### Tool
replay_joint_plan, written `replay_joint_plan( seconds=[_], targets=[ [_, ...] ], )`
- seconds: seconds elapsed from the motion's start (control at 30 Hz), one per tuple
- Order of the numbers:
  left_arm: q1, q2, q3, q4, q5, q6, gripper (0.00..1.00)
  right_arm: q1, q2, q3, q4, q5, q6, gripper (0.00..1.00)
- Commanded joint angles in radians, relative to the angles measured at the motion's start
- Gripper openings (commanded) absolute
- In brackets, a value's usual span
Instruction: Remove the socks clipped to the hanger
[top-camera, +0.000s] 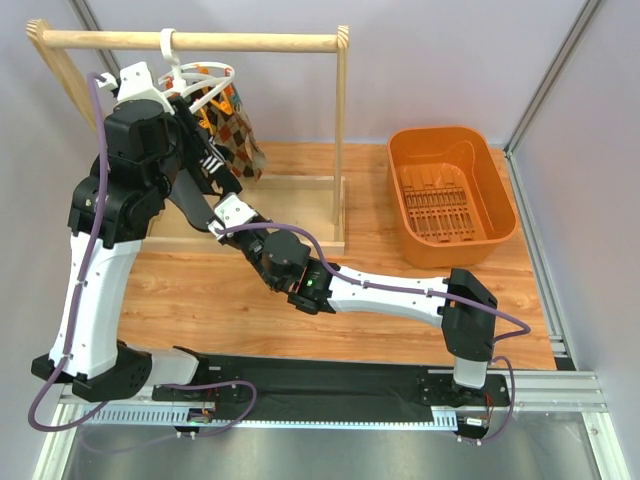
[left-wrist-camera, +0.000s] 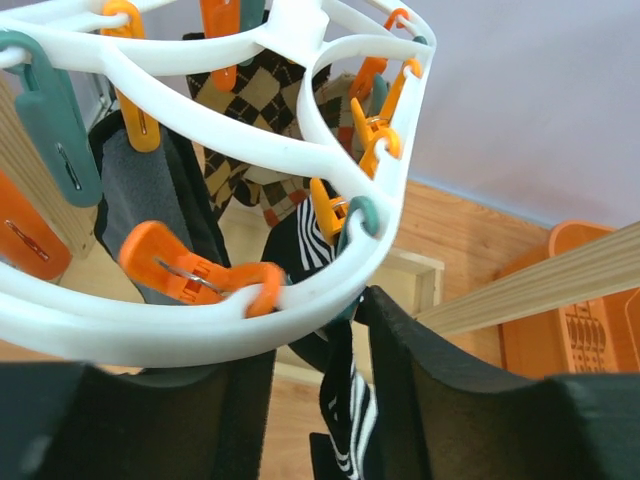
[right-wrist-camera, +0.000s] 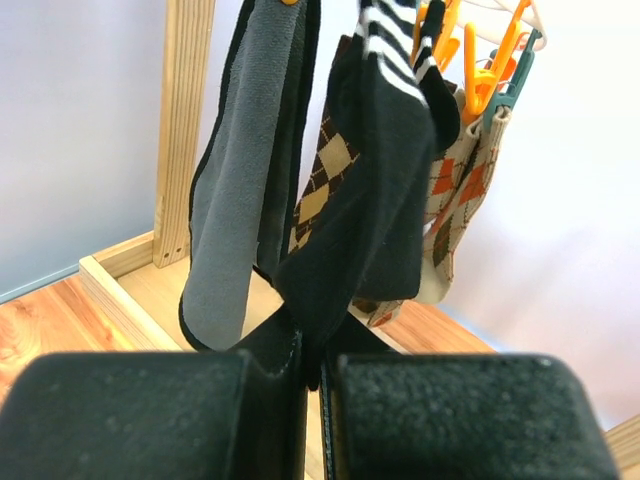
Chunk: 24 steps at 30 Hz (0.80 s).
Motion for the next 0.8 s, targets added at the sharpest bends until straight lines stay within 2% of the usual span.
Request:
replay_joint_plan(
  seconds=[0.0,0.03,0.17,0.3,0.43,0.53,0.77],
  targets=[
    [0.007,-0.028,-0.001,0.028,-0.007,0.023,0.56,0.006,-0.036,0.009,0.053,0.012,-0.012,0.0],
    [0.007,-0.033,-0.002,0.028,-0.007,0.021,0.64,0.006,-0.035,0.012,0.051,0.014,-0.014,0.0],
    [0.007,-0.048,0.021,-0.003,-0.016,0.002,0.69,0.006,-0.03,0.021,0.046,0.014,-0.015,0.0],
    [0.007,-0.017,0.065,-0.052,-0.019,-0.025,0.66,0.008,-0.025,0.03,0.043,0.014,-0.015,0.0],
    [-0.027,0.036,0.142,-0.126,-0.091,-0.041,0.61,0.008,-0.021,0.037,0.042,0.011,-0.012,0.0],
    [-0.079,0.058,0.176,-0.149,-0.195,-0.043,0.61,0.008,-0.022,0.034,0.042,0.008,-0.012,0.0],
    [-0.105,0.096,0.203,-0.173,-0.248,-0.083,0.61,0.008,-0.041,0.006,0.071,0.017,-0.029,0.0]
  ],
)
